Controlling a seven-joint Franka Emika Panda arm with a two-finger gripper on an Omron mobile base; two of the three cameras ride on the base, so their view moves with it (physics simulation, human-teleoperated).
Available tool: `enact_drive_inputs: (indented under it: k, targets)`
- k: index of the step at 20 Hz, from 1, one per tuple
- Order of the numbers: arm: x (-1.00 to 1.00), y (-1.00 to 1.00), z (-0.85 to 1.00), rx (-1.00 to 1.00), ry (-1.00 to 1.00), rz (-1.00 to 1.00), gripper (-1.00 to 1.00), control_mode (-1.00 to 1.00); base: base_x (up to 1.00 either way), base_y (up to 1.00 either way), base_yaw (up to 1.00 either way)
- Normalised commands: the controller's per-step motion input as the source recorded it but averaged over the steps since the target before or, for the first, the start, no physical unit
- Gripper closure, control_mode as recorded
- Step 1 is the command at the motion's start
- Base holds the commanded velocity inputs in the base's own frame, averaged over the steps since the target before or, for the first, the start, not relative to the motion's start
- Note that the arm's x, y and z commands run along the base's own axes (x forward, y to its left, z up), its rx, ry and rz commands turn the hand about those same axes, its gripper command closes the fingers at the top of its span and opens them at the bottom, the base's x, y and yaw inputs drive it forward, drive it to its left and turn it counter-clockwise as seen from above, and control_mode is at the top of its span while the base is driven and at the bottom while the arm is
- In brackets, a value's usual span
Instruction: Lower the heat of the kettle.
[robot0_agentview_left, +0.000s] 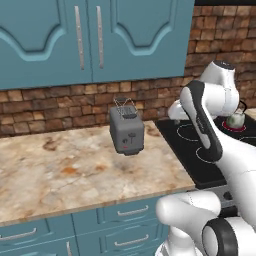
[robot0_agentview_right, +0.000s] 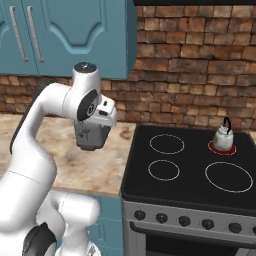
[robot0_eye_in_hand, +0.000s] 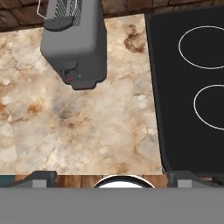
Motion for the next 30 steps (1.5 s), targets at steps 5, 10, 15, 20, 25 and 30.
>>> enact_drive_inputs:
  k: [5,10,15,20,25,30]
  targets:
    - [-0.65,-0.87,-0.36,0.19,-0.08,-0.19,-1.00,-1.00,0.00,0.00,0.00]
    - [-0.61,-0.73,-0.48,0.12,-0.02,-0.18,-1.00,-1.00,0.00,0.00,0.00]
    - [-0.46,-0.61,-0.50,0.10,0.00,-0.15,-1.00,-1.00,0.00,0.00,0.00]
    - [-0.08,-0.21,-0.53,-0.02,0.02,-0.03,-1.00,-1.00,0.00,0.00,0.00]
    - [-0.10,-0.32,-0.39,0.00,-0.05,0.00,-1.00,-1.00,0.00,0.00,0.00]
    - [-0.20,-0.36,-0.32,0.00,-0.10,0.00,-1.00,-1.00,0.00,0.00,0.00]
